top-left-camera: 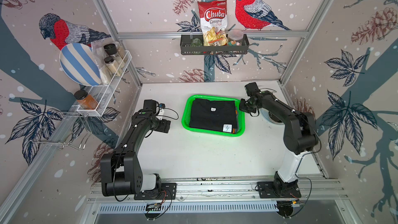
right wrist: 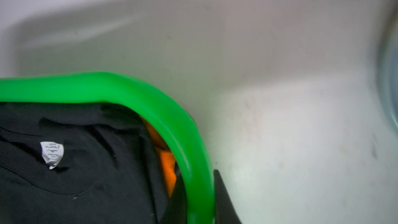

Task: Put the folded t-shirts into the basket
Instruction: Move the bin to the center of the board, then reset both arms

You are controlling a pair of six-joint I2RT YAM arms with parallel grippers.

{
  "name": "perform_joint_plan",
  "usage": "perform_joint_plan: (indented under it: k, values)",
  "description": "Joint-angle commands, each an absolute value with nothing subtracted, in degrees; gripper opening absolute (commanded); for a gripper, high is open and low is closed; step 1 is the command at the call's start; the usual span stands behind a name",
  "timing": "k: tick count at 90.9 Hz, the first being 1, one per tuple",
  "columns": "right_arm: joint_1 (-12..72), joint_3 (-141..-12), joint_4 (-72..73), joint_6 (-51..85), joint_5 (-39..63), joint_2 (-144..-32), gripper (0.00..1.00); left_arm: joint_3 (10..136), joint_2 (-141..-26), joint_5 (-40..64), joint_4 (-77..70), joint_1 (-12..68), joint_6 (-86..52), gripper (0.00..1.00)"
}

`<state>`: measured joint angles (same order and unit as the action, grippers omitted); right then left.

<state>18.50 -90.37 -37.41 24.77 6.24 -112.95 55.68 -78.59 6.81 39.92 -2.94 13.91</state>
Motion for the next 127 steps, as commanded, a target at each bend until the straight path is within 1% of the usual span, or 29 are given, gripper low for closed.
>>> perform_joint_plan:
  k: [1,7,14,18,21,25,32,39,43,44,46,47,49,64,76,88,94,97,103,109,114,118,127]
  values:
    - [18.5,-101.3,-40.0,17.7,6.1,-119.7,0.15,54.5,-78.7,9.7,37.9,-3.2,14.1,0.9]
    - [17.7,-108.1,-41.1,18.2,4.8,-123.6,0.27,53.3,-78.6,10.4,36.7,-3.2,14.0,0.91]
    - [16.6,-114.7,-40.3,19.5,6.6,-126.8,0.32,51.8,-78.5,10.9,34.8,-3.2,13.6,0.93]
    - [16.1,-117.8,-40.1,20.6,6.6,-128.0,0.38,50.7,-78.4,11.6,33.4,-3.2,13.1,0.97]
    - [15.7,-120.0,-40.3,21.1,6.6,-128.8,0.43,49.6,-78.2,12.0,32.0,-3.2,12.4,0.97]
    - [15.5,-122.5,-41.2,21.7,6.4,-129.0,0.47,48.2,-77.9,12.1,29.6,-3.2,11.8,0.98]
    - [15.7,-123.0,-41.9,21.6,7.0,-126.7,0.51,45.5,-76.8,11.4,24.9,-3.1,10.3,0.98]
    - [16.4,-117.8,-40.1,20.9,5.3,-120.9,0.54,42.7,-75.1,9.9,19.3,-2.7,9.1,0.98]
    - [16.9,-112.2,-37.2,20.4,3.8,-116.1,0.68,40.6,-74.0,8.9,14.9,-2.5,8.3,0.98]
    - [17.1,-110.6,-36.4,20.3,3.2,-114.4,0.73,40.0,-73.8,8.7,13.8,-2.5,8.1,0.98]
    - [17.3,-106.9,-34.8,20.0,2.2,-111.8,0.92,38.9,-73.3,8.4,11.3,-2.4,7.8,0.98]
    - [17.4,-105.2,-33.8,20.0,1.5,-110.3,0.96,38.2,-73.1,8.1,9.9,-2.4,7.6,0.98]
    - [17.6,-101.6,-31.8,19.8,0.5,-107.3,0.99,37.0,-72.8,7.8,7.0,-2.3,7.4,0.98]
    - [17.8,-75.6,-17.5,18.4,-7.5,-82.7,1.0,26.9,-71.4,7.7,-13.9,-0.9,6.4,0.98]
    - [17.8,-58.6,-10.4,15.5,-12.9,-65.7,1.0,24.9,-71.8,0.6,-21.1,5.2,6.3,0.98]
    - [17.7,-44.1,-6.5,12.9,-18.7,-52.5,1.0,23.0,-74.1,-8.0,-30.9,9.0,5.8,0.99]
    - [17.5,-38.5,-5.9,13.0,-23.4,-47.5,1.0,19.7,-75.4,-17.2,-40.9,11.4,6.5,0.98]
    - [17.5,-35.0,-5.7,13.2,-25.4,-44.5,1.0,18.0,-77.0,-20.2,-47.5,12.4,8.2,0.98]
    - [17.5,-28.4,-4.8,13.4,-28.7,-39.2,1.0,15.5,-82.4,-22.6,-58.2,12.7,9.4,0.98]
    - [17.4,-22.5,-2.7,13.3,-29.0,-34.8,1.0,13.5,-88.4,-26.1,-69.7,12.1,8.0,0.98]
    - [17.5,-18.1,0.8,10.9,-27.2,-31.3,1.0,13.0,-90.5,-21.1,-71.1,9.6,6.2,0.98]
    - [17.5,-15.0,4.1,8.4,-25.8,-29.5,1.0,13.6,-91.5,-19.7,-72.0,8.6,6.0,0.99]
    - [17.4,-8.7,14.4,4.6,-25.0,-28.6,1.0,16.6,-89.0,-18.2,-62.5,7.3,4.3,0.98]
